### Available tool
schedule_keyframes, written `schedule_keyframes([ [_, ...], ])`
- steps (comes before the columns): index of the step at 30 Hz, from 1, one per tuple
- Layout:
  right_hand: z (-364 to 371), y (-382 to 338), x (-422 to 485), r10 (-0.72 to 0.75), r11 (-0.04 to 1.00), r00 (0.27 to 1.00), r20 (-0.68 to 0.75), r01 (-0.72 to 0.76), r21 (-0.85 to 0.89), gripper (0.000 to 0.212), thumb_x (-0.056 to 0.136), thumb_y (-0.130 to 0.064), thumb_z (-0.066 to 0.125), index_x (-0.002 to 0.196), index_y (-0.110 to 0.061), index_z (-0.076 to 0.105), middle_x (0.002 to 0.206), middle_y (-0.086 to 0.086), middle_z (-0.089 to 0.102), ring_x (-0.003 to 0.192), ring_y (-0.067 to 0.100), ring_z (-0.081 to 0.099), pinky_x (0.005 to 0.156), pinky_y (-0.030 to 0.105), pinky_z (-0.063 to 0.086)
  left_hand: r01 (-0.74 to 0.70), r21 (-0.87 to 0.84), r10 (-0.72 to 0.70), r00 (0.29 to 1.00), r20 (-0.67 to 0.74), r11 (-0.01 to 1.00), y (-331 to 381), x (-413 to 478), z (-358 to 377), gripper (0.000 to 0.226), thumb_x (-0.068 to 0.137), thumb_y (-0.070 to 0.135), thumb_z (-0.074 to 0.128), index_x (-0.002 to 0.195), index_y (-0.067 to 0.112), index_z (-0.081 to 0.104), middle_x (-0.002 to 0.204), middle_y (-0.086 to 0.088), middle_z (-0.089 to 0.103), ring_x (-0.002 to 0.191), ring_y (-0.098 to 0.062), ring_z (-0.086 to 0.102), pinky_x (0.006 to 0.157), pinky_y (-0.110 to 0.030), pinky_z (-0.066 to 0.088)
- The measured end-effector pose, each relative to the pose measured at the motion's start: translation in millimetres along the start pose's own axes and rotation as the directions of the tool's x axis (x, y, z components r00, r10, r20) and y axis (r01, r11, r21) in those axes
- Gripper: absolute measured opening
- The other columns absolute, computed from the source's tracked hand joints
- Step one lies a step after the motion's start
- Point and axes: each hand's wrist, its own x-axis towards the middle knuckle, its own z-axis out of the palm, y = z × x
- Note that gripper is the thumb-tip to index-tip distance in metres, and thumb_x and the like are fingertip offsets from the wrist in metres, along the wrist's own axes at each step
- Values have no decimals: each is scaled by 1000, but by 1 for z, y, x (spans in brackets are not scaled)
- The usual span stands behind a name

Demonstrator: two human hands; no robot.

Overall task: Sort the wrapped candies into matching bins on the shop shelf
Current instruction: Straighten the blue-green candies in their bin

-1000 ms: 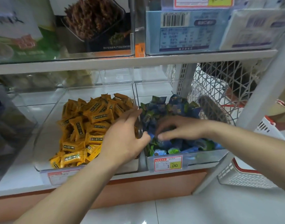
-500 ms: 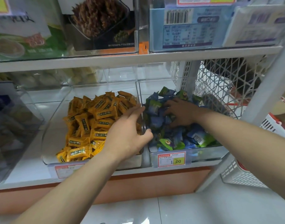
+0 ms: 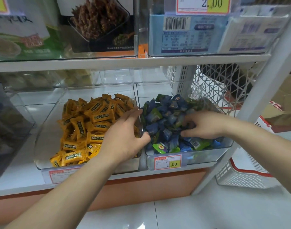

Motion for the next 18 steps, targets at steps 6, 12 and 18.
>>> schedule_keyframes([
  [6,16,-14,18,37,999,999,24,-37,-26,50,93,-57,52,132,-27,60,123,2,67,107,25,63,90,40,55,1,1,-1,1000,-11,1000,0,-1,2,76,76,57,50,148,37,37,154,16,37,134,-12,45,103,-28,42],
  [12,26,-20,56,114,991,986,118,-122,61,58,92,-40,53,146,-21,42,136,11,59,113,30,59,85,34,51,4,-4,-5,1000,-20,1000,0,-1,3,76,76,58,50,148,38,37,154,17,36,134,-12,45,104,-29,44],
  [18,36,-24,79,99,986,993,61,-107,127,65,73,-59,74,129,-29,59,129,1,64,107,24,62,86,32,52,-6,-8,6,1000,-27,1000,-2,-1,5,75,78,60,52,147,37,37,155,17,35,135,-11,44,102,-27,41],
])
